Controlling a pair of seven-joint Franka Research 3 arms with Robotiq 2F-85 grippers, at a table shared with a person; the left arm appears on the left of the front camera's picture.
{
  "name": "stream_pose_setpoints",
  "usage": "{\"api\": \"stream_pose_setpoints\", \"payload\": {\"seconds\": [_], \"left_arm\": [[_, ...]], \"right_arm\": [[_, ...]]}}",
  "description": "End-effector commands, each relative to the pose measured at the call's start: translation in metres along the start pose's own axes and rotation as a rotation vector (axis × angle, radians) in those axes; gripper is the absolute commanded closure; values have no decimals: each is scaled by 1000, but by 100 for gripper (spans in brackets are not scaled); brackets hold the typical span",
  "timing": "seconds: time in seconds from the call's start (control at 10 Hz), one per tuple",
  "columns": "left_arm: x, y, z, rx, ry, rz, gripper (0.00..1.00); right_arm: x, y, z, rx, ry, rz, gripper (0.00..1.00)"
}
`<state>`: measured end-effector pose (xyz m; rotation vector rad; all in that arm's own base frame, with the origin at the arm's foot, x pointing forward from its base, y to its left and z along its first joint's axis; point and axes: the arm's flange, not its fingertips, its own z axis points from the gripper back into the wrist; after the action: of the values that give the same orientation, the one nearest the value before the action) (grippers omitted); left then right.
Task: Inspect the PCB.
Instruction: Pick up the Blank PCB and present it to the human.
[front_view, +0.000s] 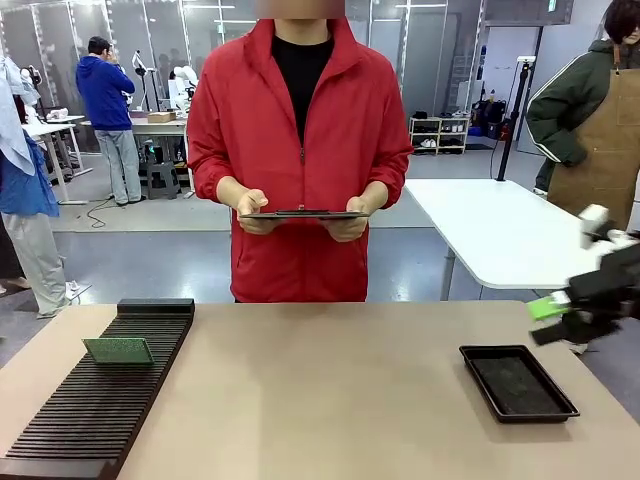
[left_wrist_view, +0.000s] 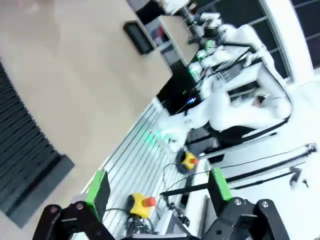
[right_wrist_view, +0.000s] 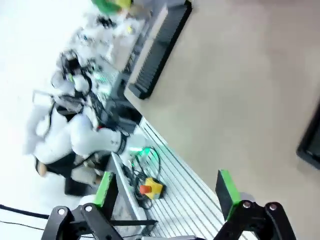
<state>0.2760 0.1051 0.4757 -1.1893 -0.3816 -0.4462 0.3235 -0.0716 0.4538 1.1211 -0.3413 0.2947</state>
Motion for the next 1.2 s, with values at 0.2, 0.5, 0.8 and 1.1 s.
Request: {"api": "stream_pose_setpoints", "payload": {"seconds": [0.2, 0.5, 0.8, 1.1], "left_arm": [[-92, 42, 84, 41, -269, 85, 0], [-103, 41, 103, 81, -304, 108, 0], [-117, 45, 103, 84, -334, 125, 0], [-74, -29, 75, 611, -98, -90, 0]], "right_arm": [[-116, -32, 32, 45, -249, -113, 0], [-108, -28, 23, 32, -236, -93, 0], [-79, -53, 101, 33, -248, -144, 0], [-79, -53, 101, 33, -248, -144, 0]]}}
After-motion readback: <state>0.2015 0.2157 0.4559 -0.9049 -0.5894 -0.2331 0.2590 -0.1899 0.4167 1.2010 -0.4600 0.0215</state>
